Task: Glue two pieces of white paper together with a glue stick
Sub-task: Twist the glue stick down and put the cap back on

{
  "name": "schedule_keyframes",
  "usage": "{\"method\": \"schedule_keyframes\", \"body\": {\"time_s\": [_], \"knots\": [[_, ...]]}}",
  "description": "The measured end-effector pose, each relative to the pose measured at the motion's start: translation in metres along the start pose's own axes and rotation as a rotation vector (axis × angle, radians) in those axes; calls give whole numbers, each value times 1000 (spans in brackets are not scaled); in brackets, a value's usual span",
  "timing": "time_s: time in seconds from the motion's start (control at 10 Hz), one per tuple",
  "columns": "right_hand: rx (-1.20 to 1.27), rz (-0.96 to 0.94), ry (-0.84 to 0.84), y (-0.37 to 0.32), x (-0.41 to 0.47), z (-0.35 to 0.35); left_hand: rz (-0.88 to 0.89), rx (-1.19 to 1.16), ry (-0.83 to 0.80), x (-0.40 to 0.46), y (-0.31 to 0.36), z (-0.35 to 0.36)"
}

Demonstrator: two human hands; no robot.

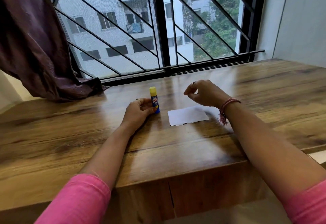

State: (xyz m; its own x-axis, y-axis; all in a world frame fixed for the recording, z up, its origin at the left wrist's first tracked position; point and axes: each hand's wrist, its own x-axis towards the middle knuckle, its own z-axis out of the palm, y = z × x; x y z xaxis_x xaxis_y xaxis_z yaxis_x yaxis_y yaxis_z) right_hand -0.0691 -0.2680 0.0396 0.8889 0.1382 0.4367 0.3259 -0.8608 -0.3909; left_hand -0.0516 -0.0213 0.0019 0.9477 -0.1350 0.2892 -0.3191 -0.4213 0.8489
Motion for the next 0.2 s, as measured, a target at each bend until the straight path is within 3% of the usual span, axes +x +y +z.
{"method": "schedule_keyframes", "body": {"time_s": [0.2], "knots": [[15,14,12,-2,-2,0,-2,-6,-34,-1,1,-1]]}}
